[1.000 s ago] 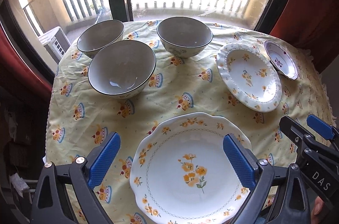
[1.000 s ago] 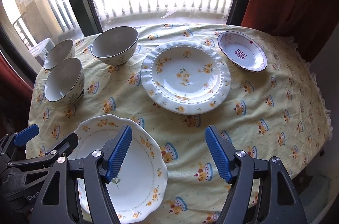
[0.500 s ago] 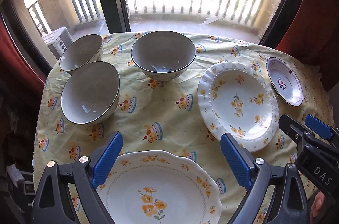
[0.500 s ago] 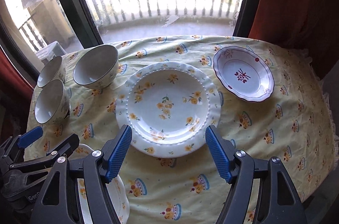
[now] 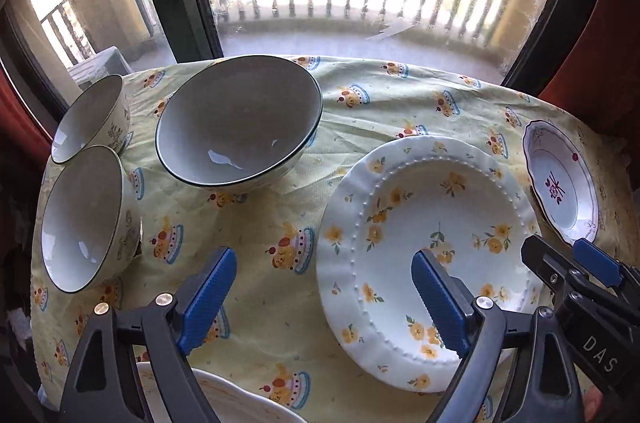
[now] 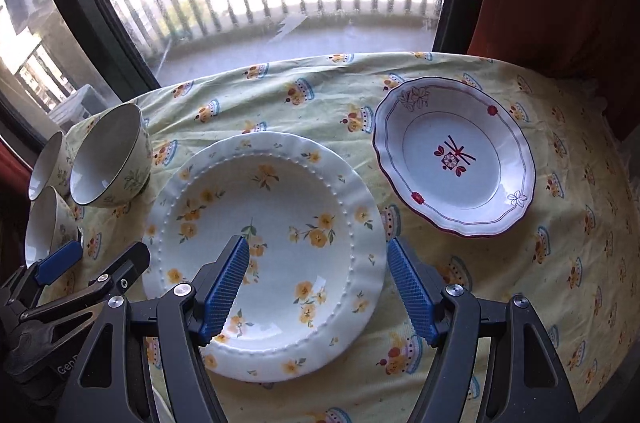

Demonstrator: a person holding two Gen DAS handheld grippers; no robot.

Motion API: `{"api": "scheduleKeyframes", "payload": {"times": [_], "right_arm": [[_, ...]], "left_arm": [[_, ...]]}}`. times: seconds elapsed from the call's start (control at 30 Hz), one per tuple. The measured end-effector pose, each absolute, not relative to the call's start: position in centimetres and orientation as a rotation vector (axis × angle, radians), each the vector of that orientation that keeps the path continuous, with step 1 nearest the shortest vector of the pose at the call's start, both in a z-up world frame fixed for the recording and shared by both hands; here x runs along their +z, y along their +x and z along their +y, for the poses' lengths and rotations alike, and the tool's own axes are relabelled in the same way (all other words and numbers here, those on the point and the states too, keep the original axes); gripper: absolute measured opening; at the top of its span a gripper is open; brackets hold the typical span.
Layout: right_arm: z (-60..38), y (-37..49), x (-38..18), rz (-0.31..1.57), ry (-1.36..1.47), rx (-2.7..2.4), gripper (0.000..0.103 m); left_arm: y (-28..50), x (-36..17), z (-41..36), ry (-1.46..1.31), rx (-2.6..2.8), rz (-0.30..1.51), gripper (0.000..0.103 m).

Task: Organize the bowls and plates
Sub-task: 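Close both grippers on the rim of the beaded deep plate, then lift the beaded deep plate and carry it over the flat plate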

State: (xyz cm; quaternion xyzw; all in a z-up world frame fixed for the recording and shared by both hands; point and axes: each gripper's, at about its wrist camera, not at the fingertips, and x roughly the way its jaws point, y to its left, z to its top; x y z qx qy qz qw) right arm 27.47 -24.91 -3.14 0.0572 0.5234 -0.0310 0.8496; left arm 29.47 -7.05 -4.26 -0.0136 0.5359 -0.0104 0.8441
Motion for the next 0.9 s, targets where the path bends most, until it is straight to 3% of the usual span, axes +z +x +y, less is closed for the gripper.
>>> {"api": "scheduleKeyframes", "payload": {"times": [0.3, 0.53, 0.7, 0.9], "right_arm": [[-26.3, 29.8, -6.7, 1.150, 0.132, -0.099, 0.073], [-26.5, 30.7, -8.3, 1.178, 0.121, -0.093, 0.063], [-26.6, 30.9, -8.7, 1.182, 0.114, -0.116, 0.056], [-26.8, 30.3, -8.5, 1.190, 0.136, -0.146, 0.056]], "left_arm": [[31.4, -7.7, -8.7, -0.048, -0.002, 1.195, 0.085], [32.1, -8.5, -9.2, -0.063, -0.022, 1.215, 0.068], [31.6, -8.6, -9.6, -0.011, -0.014, 1.198, 0.068], [30.3, -8.7, -9.8, 0.014, -0.015, 1.212, 0.068]]}}
